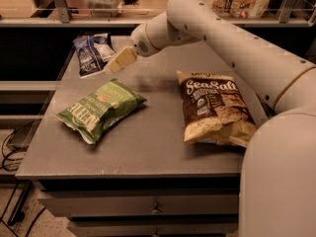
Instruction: Pick blue chip bag
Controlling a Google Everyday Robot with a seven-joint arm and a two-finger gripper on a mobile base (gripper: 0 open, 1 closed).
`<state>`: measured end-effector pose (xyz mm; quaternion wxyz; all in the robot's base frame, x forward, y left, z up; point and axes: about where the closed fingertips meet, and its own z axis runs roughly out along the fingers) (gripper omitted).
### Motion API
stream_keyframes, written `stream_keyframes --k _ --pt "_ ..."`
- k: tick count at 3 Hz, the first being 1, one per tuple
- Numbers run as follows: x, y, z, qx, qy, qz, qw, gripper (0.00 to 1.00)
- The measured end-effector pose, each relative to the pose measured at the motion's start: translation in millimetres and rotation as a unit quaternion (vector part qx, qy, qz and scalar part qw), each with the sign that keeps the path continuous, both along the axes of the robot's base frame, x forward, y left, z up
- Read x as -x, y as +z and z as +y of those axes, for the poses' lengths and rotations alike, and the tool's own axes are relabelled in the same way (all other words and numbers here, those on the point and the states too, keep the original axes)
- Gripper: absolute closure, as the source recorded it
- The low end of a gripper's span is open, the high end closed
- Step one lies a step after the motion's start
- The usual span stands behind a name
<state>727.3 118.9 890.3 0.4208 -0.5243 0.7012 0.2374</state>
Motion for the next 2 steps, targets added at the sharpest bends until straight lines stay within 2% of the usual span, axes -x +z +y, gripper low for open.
stream_keyframes --k 2 --pt "-28.3 -19.3 29.2 -0.018 0.022 0.012 0.9995 0.00"
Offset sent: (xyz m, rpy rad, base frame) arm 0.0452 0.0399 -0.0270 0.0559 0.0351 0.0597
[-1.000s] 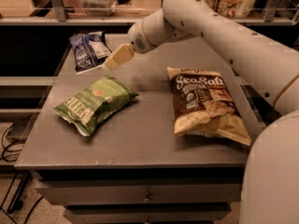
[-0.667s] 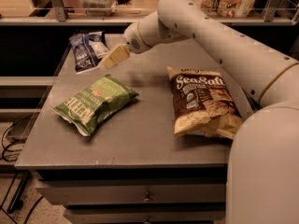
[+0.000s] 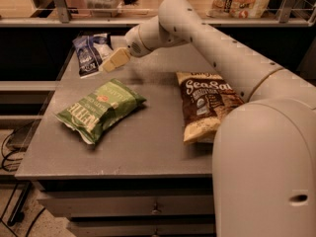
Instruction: Pick blue chip bag
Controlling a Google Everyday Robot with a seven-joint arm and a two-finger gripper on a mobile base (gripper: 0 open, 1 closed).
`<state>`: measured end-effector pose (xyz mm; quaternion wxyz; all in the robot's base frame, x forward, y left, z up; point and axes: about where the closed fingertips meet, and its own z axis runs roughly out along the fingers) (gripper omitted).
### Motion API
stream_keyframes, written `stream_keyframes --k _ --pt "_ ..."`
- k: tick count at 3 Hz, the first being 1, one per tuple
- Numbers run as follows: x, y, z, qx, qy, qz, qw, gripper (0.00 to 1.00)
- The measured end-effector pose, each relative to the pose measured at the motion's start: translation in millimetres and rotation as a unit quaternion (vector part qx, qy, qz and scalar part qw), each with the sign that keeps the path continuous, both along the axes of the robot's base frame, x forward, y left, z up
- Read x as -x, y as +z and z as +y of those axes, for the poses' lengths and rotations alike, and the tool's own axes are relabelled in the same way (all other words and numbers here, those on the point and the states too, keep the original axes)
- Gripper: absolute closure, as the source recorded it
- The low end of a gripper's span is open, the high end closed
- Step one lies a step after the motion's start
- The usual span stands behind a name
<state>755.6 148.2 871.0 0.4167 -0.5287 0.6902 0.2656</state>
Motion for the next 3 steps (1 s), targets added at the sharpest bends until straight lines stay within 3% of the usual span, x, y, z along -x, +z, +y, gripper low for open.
stream_keyframes --k 1,3 --pt "-9.3 -10.3 10.1 -0.004 0.008 0.009 0.9999 0.00" --pt "-15.4 -23.8 30.2 -0.018 0.032 0.019 0.9991 0.42"
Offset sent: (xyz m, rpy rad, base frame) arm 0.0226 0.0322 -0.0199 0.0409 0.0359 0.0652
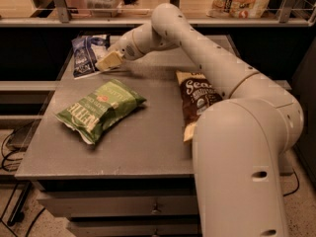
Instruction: Pick blue chip bag
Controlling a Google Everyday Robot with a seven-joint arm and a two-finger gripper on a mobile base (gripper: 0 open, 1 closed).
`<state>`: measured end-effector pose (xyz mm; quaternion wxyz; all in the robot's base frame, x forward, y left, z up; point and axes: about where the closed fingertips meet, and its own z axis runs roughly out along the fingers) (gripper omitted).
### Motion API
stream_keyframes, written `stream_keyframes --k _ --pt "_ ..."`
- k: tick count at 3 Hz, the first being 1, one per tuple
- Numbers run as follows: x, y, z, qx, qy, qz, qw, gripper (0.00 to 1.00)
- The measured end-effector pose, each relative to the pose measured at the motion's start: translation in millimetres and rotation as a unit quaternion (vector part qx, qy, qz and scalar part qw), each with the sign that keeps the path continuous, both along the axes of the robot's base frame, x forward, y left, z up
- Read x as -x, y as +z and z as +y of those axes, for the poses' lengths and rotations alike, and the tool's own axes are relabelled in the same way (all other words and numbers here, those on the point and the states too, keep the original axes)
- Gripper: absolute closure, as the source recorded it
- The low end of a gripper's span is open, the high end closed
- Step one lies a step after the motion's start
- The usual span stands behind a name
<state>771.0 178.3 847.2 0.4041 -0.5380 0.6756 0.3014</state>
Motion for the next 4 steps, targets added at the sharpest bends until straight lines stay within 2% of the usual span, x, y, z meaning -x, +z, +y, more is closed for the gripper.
stream_keyframes --k 2,3,4 --pt "7.2 14.9 -9.4 0.008 -0.006 -0.010 0.9999 0.88" --pt "12.1 26.4 -17.5 0.011 -0.013 -0.016 0.9997 1.00" --pt "24.7 64.2 -36.2 0.033 -0.023 -0.048 0.9980 1.00"
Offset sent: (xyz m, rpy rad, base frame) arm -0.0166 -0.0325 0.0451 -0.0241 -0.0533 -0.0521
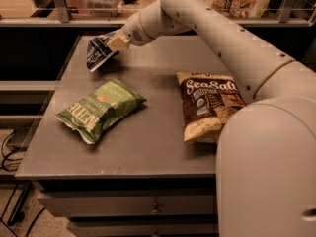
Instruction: Pick blue chip bag
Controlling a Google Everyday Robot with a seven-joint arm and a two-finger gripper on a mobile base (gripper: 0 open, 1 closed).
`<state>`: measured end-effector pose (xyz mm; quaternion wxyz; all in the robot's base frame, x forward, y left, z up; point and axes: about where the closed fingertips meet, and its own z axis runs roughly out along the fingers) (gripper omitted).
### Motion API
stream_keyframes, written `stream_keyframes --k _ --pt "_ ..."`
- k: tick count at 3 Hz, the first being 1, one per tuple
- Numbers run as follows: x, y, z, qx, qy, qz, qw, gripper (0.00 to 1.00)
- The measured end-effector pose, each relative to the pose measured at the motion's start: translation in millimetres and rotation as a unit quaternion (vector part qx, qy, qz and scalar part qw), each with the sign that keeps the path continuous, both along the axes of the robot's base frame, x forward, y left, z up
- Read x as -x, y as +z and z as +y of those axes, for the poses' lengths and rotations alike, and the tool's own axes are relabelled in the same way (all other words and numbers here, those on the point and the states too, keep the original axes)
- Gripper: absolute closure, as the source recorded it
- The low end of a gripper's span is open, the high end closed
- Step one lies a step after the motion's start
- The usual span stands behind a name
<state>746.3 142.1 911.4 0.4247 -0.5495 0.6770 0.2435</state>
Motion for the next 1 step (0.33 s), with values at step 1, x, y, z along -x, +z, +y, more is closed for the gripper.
stream_keyframes --k 1 --pt "13.1 41.2 -25.4 0.027 -0.013 -0.036 0.9989 1.00"
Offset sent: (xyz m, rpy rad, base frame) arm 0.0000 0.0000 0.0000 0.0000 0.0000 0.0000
